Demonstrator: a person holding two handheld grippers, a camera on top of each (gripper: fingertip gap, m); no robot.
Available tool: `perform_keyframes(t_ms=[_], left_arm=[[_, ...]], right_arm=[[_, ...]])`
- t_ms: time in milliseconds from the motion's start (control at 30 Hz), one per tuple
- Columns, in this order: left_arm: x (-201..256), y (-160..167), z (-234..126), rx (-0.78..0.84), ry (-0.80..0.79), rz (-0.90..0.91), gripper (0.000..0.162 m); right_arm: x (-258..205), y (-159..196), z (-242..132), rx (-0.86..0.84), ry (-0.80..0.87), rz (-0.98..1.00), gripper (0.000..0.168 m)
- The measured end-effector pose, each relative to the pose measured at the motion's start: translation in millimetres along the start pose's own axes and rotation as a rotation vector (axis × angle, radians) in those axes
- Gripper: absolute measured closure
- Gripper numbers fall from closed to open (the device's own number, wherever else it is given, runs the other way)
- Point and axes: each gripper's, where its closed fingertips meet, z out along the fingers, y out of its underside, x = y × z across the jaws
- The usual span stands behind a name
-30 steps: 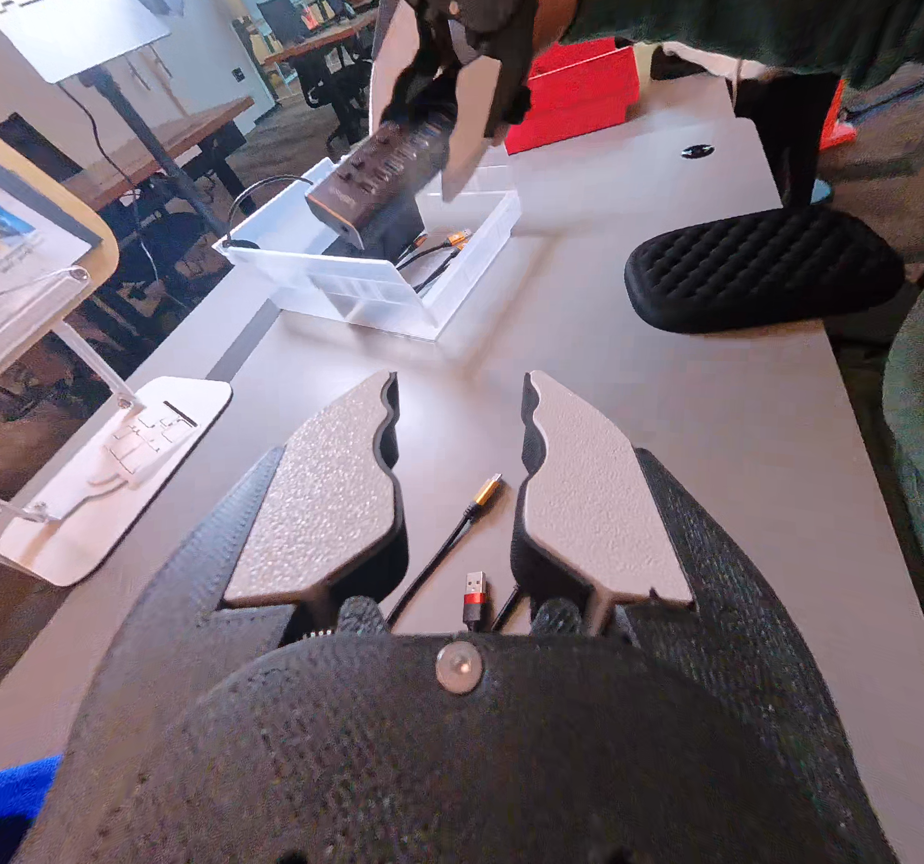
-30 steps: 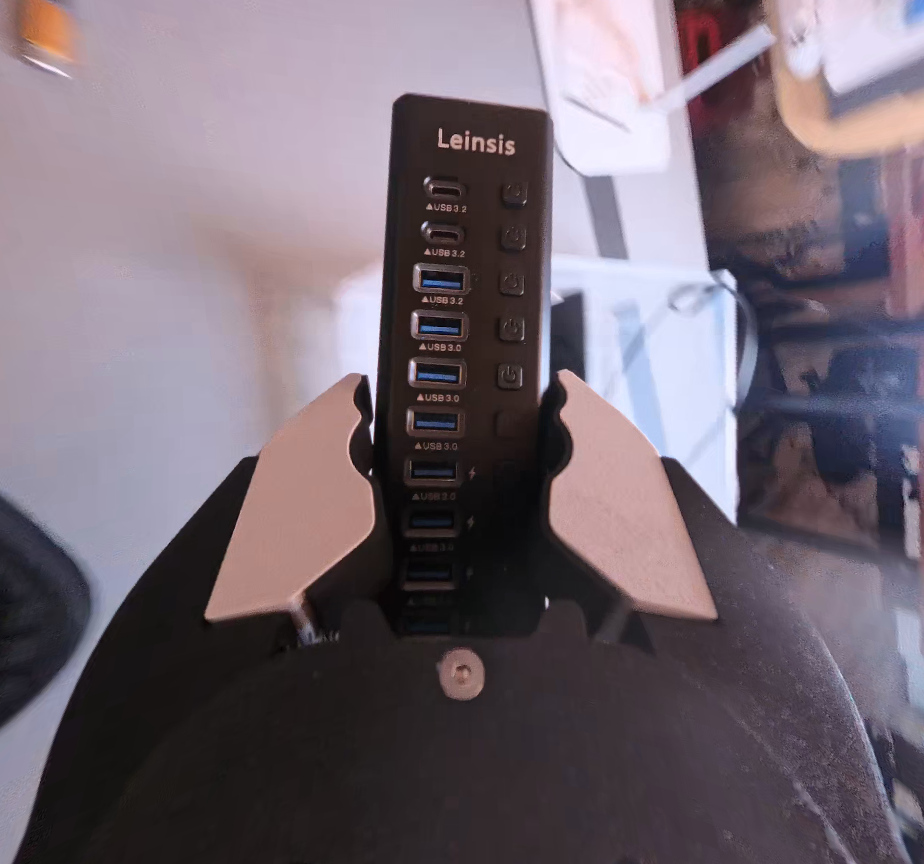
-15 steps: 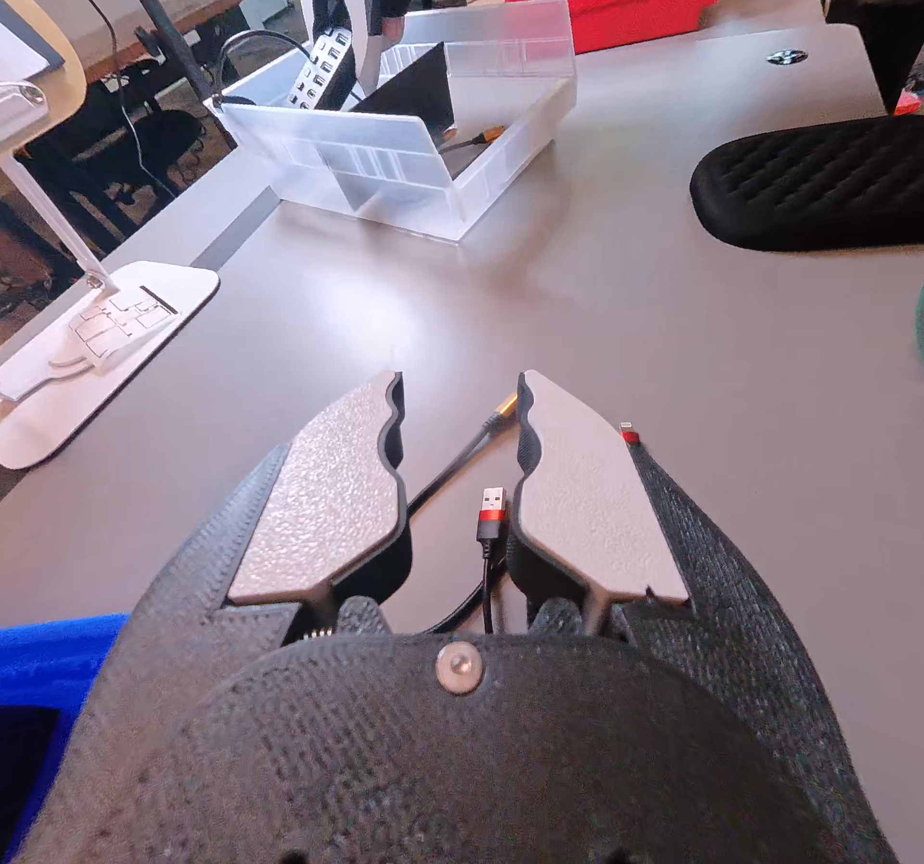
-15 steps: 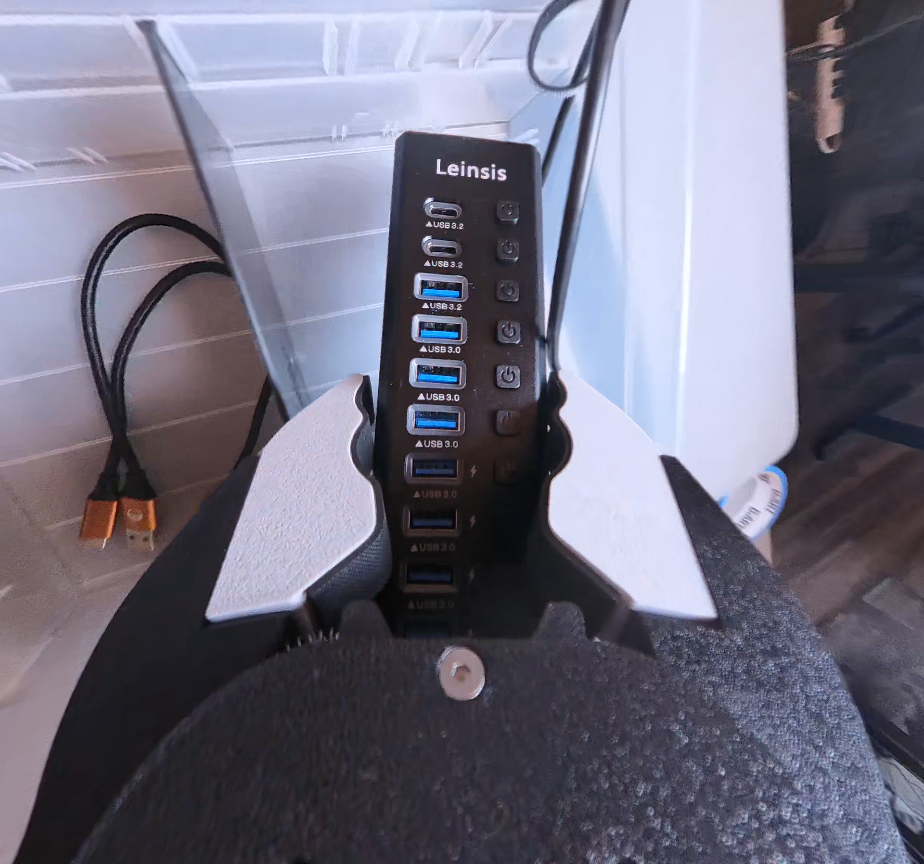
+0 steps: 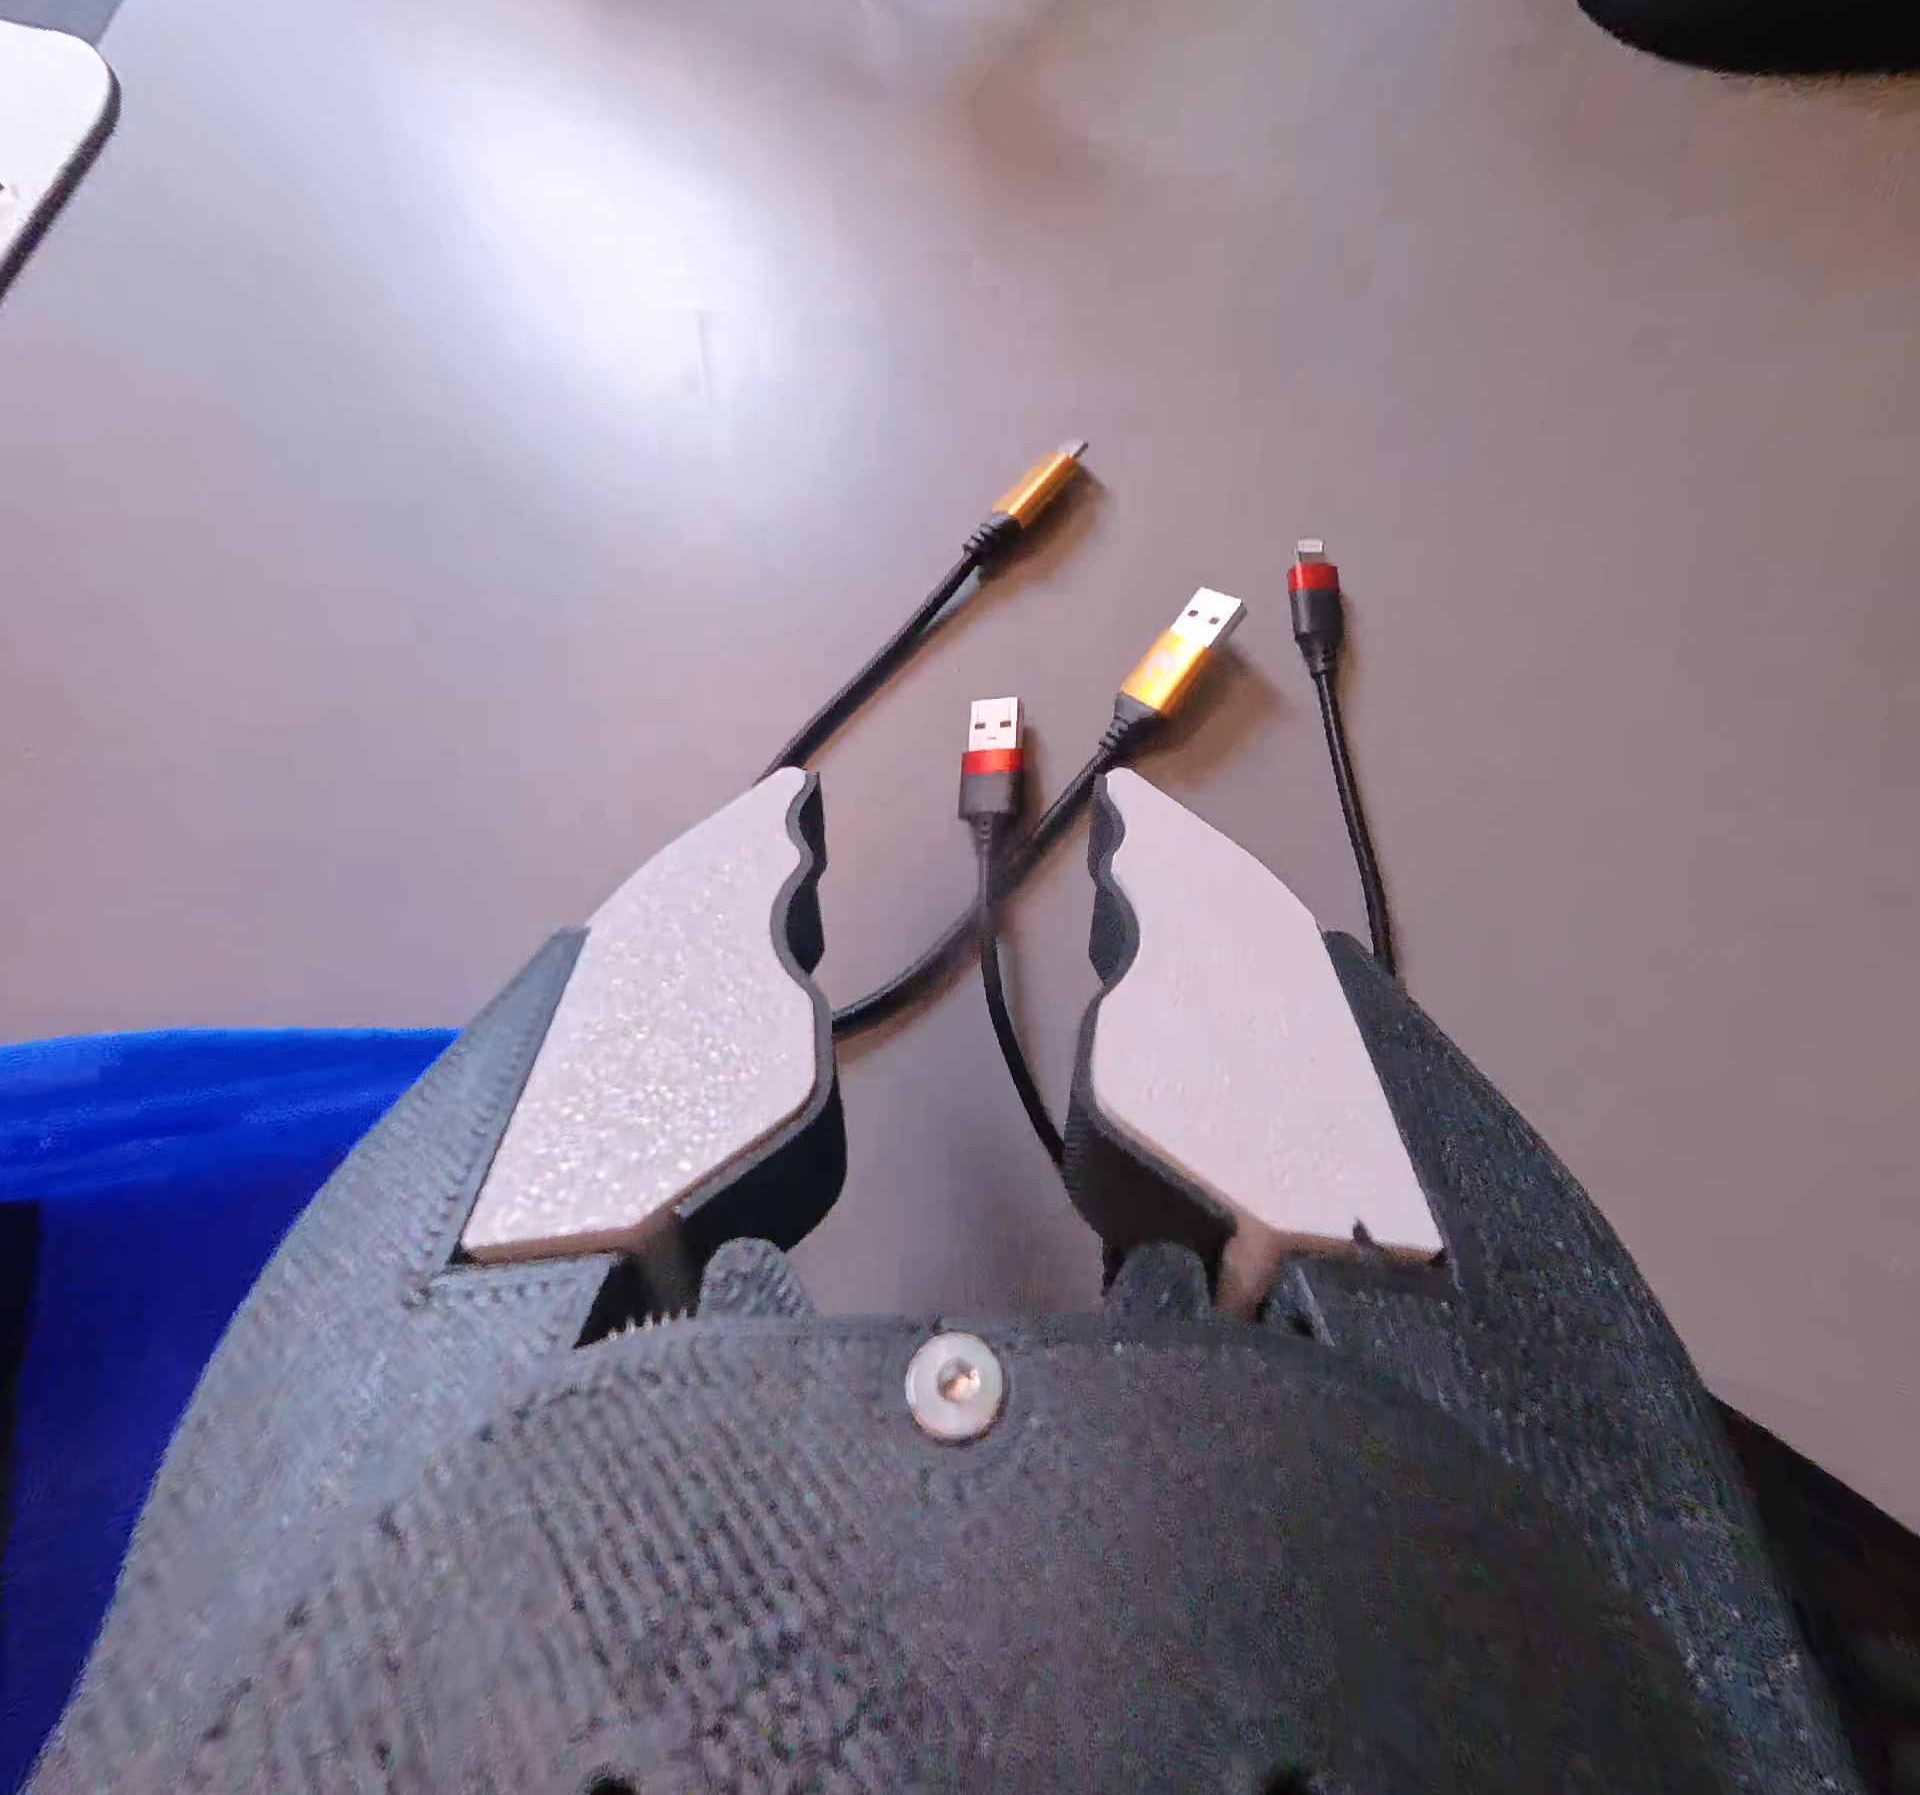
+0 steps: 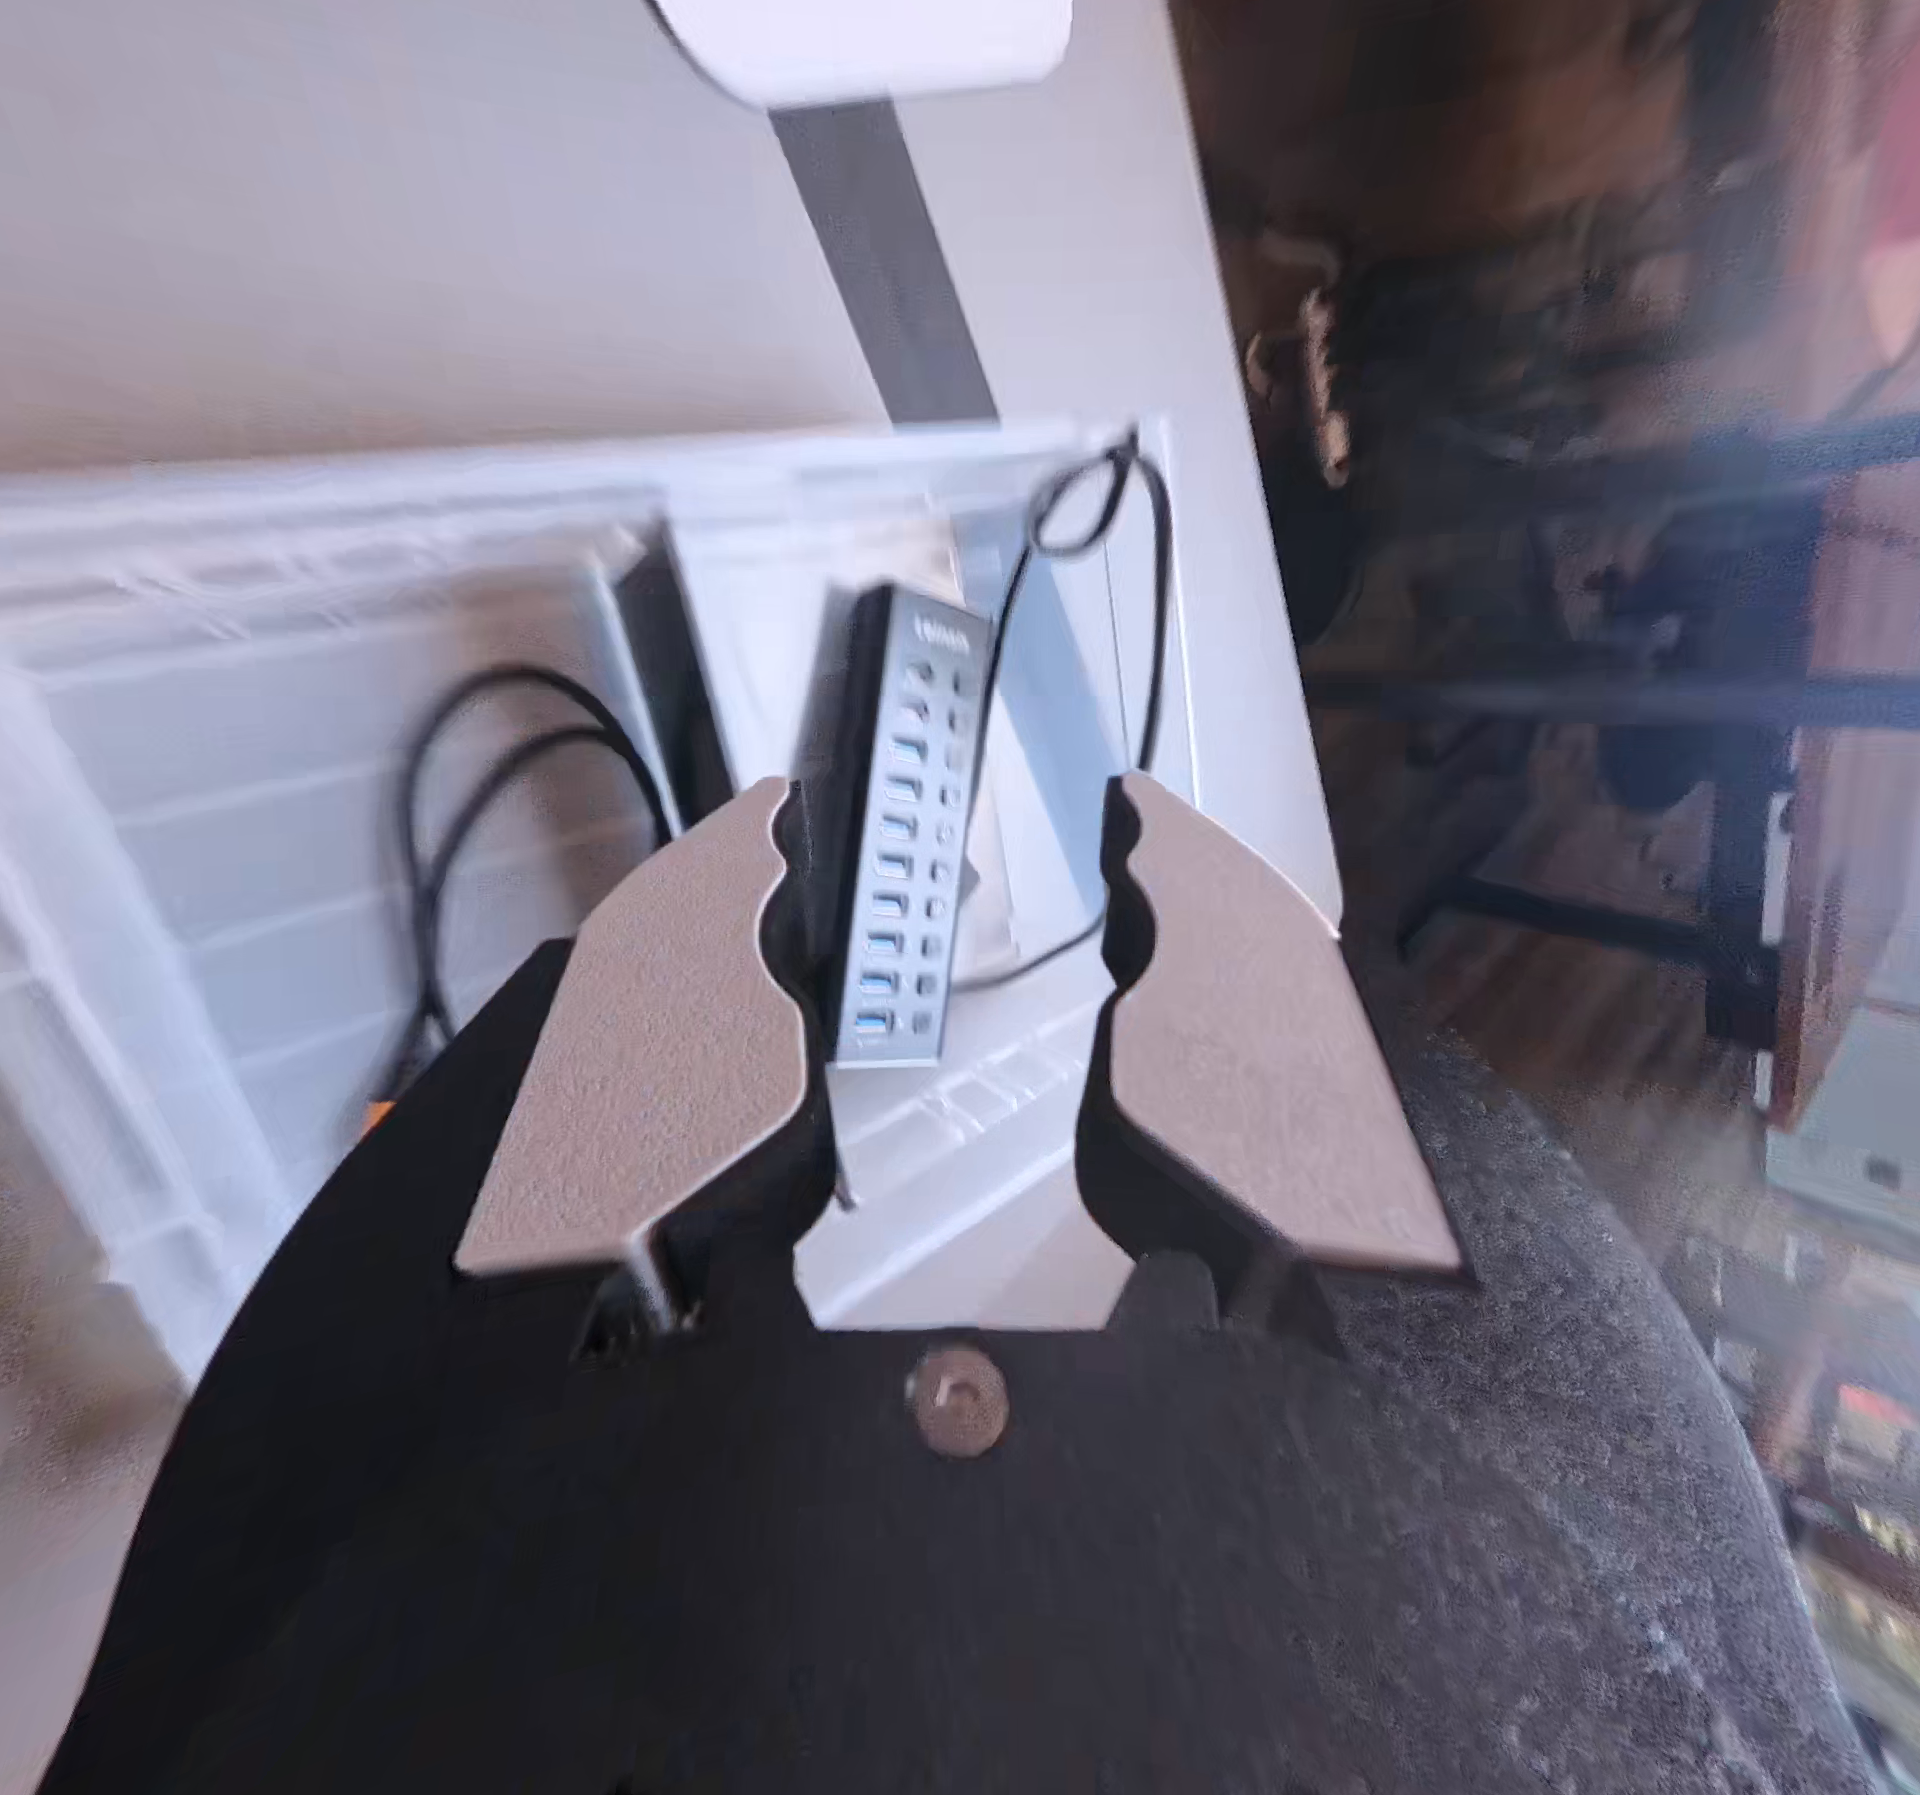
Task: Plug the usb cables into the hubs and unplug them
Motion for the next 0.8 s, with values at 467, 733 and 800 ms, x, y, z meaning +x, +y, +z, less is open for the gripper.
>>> perform_keyframes(t_ms=[467,733,800], left_arm=[[34.9,11.2,34.8,-0.168,0.065,0.163,0.158],[70.1,-53.1,43.1,0.102,0.114,0.266,0.14],[65.8,-58.0,31.7,0.152,0.117,0.234,0.136]], right_arm=[[-333.6,-133.3,-61.2,0.359,-0.627,-0.197,0.116],[-367.3,-117.1,-33.8,0.317,-0.647,-0.256,0.125],[-371.4,-110.5,-29.6,0.303,-0.666,-0.256,0.134]])
